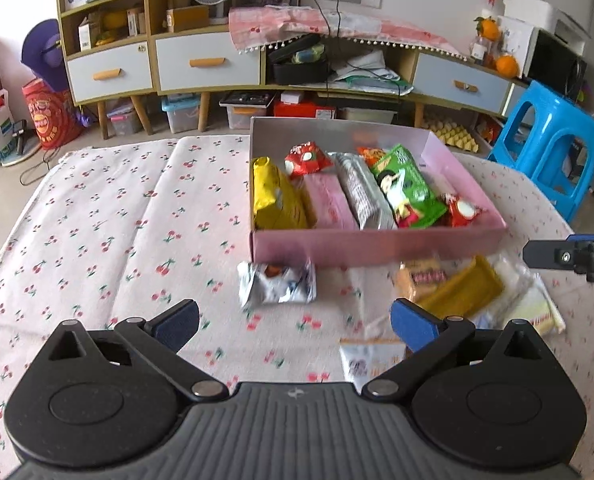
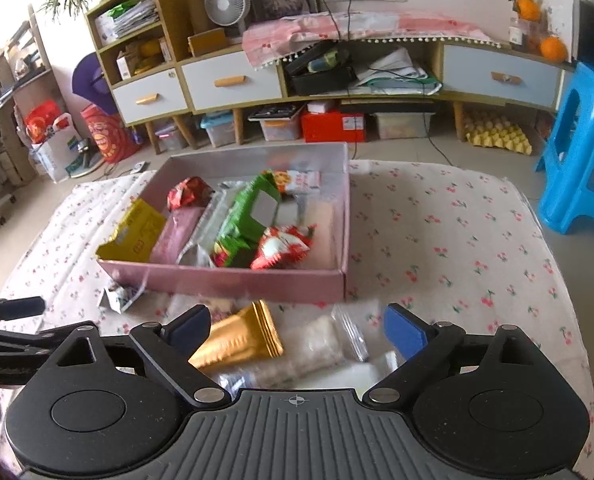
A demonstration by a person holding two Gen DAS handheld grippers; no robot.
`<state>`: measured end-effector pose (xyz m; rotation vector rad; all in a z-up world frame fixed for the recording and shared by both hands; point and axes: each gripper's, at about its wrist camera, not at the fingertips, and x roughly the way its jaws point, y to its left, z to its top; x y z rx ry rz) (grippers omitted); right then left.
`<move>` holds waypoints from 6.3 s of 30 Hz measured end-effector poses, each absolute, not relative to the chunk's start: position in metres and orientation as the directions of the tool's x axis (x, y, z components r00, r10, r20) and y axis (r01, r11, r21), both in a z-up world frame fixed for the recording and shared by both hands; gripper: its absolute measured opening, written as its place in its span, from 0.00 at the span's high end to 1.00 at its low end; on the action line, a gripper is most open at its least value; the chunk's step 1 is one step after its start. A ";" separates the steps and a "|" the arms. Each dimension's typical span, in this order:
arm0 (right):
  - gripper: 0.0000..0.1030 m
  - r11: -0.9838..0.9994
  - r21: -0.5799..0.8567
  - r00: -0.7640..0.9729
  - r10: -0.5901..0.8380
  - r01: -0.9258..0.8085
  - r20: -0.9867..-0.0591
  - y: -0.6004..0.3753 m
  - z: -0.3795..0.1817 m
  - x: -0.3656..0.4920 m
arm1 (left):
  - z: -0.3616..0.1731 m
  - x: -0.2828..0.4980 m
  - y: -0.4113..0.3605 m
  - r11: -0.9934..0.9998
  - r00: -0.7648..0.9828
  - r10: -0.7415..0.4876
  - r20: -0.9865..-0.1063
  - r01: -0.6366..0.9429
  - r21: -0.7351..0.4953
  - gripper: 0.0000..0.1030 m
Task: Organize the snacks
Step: 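Withdraw both tools from the box toward the remaining snacks, then grasp the orange biscuit packet with the left tool while the right tool grasps a white packet, then carry the biscuit packet and white packet over the pink box, then lower both packets into the pink box and open both tools, then withdraw both tools from the box toward the remaining snacks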
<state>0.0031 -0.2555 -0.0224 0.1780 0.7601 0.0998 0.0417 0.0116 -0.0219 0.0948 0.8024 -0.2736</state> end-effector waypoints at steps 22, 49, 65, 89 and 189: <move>0.03 0.993 0.066 0.678 0.112 -0.093 -0.727 -0.254 -0.094 -0.015 | -0.071 -0.020 -0.019 0.917 0.716 -0.223 -0.661 0.385 0.107 0.01; 0.07 0.990 0.053 0.701 0.132 -0.133 -0.701 -0.239 -0.095 -0.016 | -0.075 -0.024 -0.022 0.893 0.713 -0.295 -0.636 0.443 0.083 0.37; 0.46 0.980 0.039 0.705 0.169 -0.197 -0.688 -0.227 -0.087 -0.033 | -0.071 -0.033 -0.021 0.902 0.713 -0.297 -0.635 0.427 0.057 0.64; 0.79 0.947 0.170 0.695 0.317 -0.274 -0.645 -0.225 -0.053 -0.057 | -0.052 -0.034 0.010 0.923 0.706 -0.340 -0.621 0.378 -0.074 0.65; 0.13 0.920 0.387 0.735 0.300 -0.055 -0.609 -0.263 0.007 0.075 | 0.012 0.103 -0.008 0.955 0.720 -0.236 -0.653 0.295 -0.019 0.04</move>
